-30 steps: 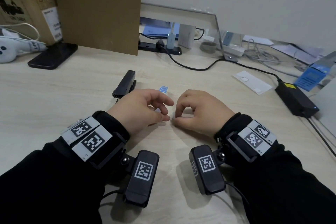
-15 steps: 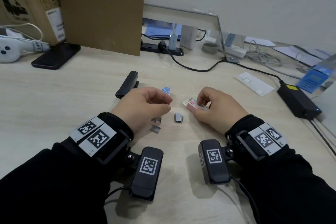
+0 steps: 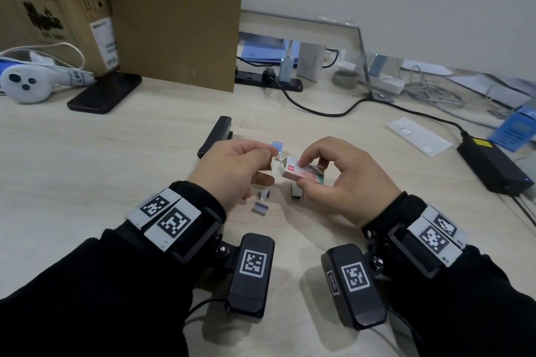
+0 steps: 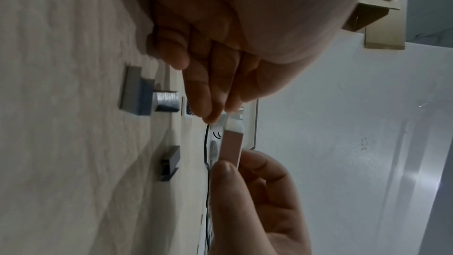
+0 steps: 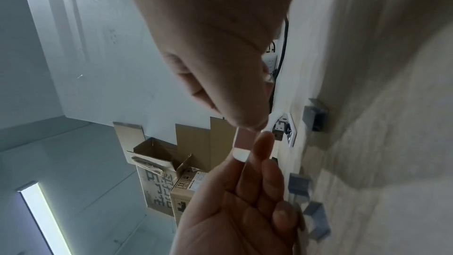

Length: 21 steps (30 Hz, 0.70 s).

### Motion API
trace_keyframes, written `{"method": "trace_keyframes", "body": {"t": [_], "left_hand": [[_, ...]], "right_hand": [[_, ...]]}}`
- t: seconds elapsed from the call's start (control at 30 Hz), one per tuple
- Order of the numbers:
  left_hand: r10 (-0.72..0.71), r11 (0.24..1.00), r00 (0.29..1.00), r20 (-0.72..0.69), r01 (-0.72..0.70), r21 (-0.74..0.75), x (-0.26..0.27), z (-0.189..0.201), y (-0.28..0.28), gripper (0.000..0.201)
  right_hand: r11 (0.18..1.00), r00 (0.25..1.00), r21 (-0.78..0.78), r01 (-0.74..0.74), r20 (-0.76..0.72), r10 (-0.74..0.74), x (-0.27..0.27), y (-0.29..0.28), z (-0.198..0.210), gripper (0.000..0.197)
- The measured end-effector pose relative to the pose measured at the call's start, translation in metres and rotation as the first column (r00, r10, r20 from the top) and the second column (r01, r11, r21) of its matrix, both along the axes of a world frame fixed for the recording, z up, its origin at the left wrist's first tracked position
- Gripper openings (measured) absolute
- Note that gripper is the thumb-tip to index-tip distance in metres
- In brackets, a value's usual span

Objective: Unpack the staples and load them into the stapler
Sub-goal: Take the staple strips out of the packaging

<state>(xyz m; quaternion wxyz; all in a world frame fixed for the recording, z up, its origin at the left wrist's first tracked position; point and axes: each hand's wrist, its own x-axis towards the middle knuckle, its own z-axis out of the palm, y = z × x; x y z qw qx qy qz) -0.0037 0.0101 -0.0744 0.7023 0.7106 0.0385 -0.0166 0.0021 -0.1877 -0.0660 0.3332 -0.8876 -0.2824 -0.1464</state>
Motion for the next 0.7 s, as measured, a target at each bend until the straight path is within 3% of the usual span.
{"method": "trace_keyframes", "body": {"t": [0.37,0.7], "left_hand": [[-0.020,0.998,0.999,0.030,0.018,0.059,0.0008,-0.0025,0.0007,0.004],[-0.034,0.997,0.998,0.051,0.031,0.065,-0.0004,-0.0049,0.0005,0.009]], "right_hand": [[0.999,0.998,-0.015,-0.029,0.059,0.030,0.0009,-0.0005,0.0002,0.020],[0.996,0.989,-0.050,-0.071,0.124,0.077,0.0037,-0.0005,-0.0010,0.019]]}}
